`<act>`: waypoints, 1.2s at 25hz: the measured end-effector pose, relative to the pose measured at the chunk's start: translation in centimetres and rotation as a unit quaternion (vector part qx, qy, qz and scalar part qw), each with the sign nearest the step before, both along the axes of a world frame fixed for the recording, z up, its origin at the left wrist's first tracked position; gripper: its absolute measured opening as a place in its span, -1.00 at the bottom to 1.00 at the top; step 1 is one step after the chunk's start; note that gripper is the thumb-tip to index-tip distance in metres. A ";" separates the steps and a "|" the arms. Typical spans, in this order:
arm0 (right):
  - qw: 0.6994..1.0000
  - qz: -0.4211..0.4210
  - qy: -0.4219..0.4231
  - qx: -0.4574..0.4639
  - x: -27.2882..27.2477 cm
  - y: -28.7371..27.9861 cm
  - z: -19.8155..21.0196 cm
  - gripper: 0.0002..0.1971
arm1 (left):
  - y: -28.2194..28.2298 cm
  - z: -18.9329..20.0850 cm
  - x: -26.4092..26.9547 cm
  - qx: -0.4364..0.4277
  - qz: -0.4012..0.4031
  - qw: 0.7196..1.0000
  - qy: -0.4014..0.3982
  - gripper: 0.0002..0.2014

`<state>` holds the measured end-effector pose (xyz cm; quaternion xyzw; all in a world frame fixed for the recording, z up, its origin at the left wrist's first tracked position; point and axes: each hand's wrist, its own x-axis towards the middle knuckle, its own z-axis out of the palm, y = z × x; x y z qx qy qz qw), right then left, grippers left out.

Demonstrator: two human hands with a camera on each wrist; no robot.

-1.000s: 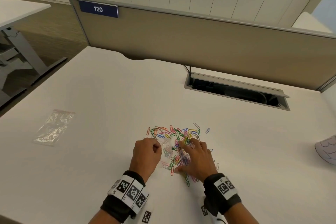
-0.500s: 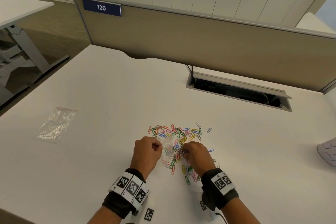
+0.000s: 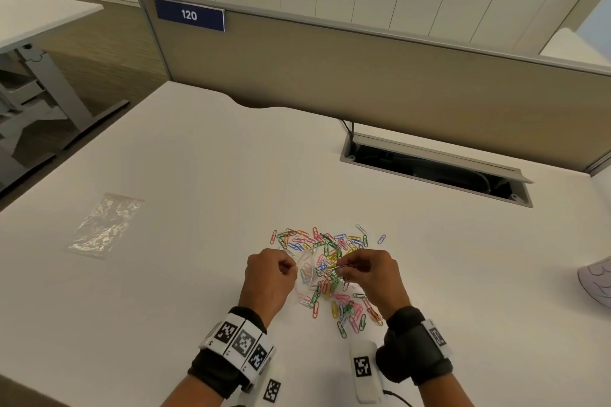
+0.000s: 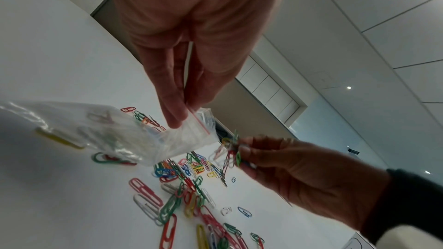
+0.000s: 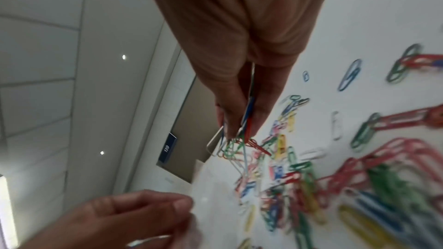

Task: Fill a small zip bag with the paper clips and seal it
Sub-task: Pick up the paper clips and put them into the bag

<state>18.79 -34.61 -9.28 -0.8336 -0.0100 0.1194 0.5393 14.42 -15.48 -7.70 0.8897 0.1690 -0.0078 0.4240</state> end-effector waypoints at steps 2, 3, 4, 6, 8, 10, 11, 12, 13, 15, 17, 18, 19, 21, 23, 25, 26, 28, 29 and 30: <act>0.999 0.013 0.008 0.035 -0.1 0.7 1.2 -0.92 | -0.1 0.0 0.0 0.002 0.000 1.000 -0.001 -0.94; 0.999 0.024 0.008 0.038 -0.2 1.2 1.8 -0.93 | -0.1 0.1 0.0 0.004 -0.001 1.000 0.000 -0.93; 0.999 0.037 0.006 0.025 -0.2 1.7 2.2 -0.93 | -0.1 0.1 0.0 0.007 -0.001 1.000 0.000 -0.92; 0.996 0.071 -0.009 -0.043 -0.2 2.8 2.7 -0.94 | -0.3 0.2 -0.1 0.014 0.001 1.000 -0.003 -0.91; 0.990 0.096 -0.029 -0.101 -0.3 4.1 2.9 -0.94 | -0.5 0.4 -0.1 0.018 0.000 1.000 -0.010 -0.90; 0.987 0.104 -0.029 -0.121 -0.3 5.1 2.7 -0.94 | -0.7 0.5 -0.2 0.021 -0.004 1.000 -0.011 -0.87; 0.986 0.106 -0.028 -0.127 -0.4 5.5 2.6 -0.93 | -0.8 0.6 -0.3 0.022 -0.005 1.000 -0.012 -0.86; 0.985 0.108 -0.027 -0.132 -0.4 5.8 2.5 -0.92 | -0.8 0.7 -0.3 0.023 -0.005 1.000 -0.013 -0.85; 0.984 0.110 -0.027 -0.135 -0.4 5.9 2.4 -0.92 | -0.8 0.7 -0.3 0.024 -0.005 1.000 -0.013 -0.84; 0.984 0.112 -0.025 -0.137 -0.4 6.1 2.2 -0.92 | -0.7 0.7 -0.3 0.024 -0.007 1.000 -0.011 -0.84; 0.983 0.116 -0.023 -0.138 -0.4 6.1 2.1 -0.91 | -0.7 0.8 -0.3 0.021 -0.011 1.000 -0.009 -0.85; 0.983 0.120 -0.020 -0.138 -0.4 6.0 2.1 -0.89 | -0.7 0.8 -0.2 0.020 -0.012 1.000 -0.009 -0.85; 0.983 0.124 -0.016 -0.133 -0.4 6.0 2.1 -0.87 | -0.7 0.8 -0.2 0.019 -0.012 1.000 -0.008 -0.85; 0.986 0.124 0.005 -0.110 -0.5 5.9 2.2 -0.84 | -0.6 0.9 -0.1 0.018 -0.010 1.000 -0.008 -0.86; 0.989 0.120 0.027 -0.082 -0.6 5.7 2.5 -0.83 | -0.6 1.0 0.0 0.015 -0.007 1.000 -0.008 -0.88; 0.988 0.131 0.031 -0.081 -0.6 5.5 2.7 -0.85 | -0.5 1.1 0.1 0.012 -0.007 1.000 -0.009 -0.88; 0.985 0.146 0.029 -0.087 -0.7 5.4 3.0 -0.86 | -0.5 1.2 0.1 0.011 -0.007 1.000 -0.009 -0.87; 0.981 0.170 0.017 -0.092 -0.8 5.4 3.4 -0.84 | -0.5 1.2 0.1 0.011 -0.007 1.000 -0.006 -0.86; 0.981 0.169 0.006 -0.091 -0.9 5.3 3.6 -0.82 | -0.5 1.2 0.1 0.011 -0.008 1.000 -0.005 -0.85; 0.984 0.153 -0.011 -0.089 -0.9 5.1 3.6 -0.80 | -0.5 1.2 0.1 0.011 -0.007 1.000 -0.005 -0.86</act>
